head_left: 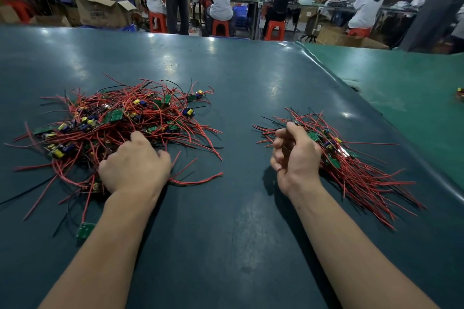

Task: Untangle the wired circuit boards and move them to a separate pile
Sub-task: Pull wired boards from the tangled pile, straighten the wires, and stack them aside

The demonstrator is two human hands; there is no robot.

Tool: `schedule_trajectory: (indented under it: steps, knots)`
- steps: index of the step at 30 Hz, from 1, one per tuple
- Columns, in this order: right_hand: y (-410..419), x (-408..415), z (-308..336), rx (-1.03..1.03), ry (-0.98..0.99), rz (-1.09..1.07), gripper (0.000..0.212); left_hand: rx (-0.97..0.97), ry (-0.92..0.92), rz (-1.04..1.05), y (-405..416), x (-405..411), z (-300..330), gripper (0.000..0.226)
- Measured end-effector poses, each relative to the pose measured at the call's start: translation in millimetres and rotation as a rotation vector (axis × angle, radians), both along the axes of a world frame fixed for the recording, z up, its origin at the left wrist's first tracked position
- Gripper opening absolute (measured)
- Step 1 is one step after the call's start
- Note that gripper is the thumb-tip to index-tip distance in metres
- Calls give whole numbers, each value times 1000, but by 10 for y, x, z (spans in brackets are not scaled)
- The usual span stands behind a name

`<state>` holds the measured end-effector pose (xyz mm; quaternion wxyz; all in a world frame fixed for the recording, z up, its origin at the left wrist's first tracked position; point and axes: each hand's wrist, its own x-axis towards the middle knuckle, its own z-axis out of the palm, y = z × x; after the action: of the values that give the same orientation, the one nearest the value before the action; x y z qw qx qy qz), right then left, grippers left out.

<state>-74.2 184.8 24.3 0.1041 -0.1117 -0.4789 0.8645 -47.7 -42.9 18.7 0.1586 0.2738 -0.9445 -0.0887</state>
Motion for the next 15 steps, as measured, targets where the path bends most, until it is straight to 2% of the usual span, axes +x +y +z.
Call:
schedule_trajectory:
  steps: [5,8,11,13,15]
  knots:
    - [2,7,4,27,2,16,31,145,213,-153,104,-7,6,34]
    - [7,2,8,43,-10,18,31,188,516,-240,140,22,35,34]
    - [-2,-1,8,71,-28,40,30,157,796,-349,198,54,91,24]
    - [-10,-1,4,108,-34,87,27,138,941,-463,254,57,93,20]
    - [-39,12,3,178,-24,198,25,241,1040,-568,349,58,81,21]
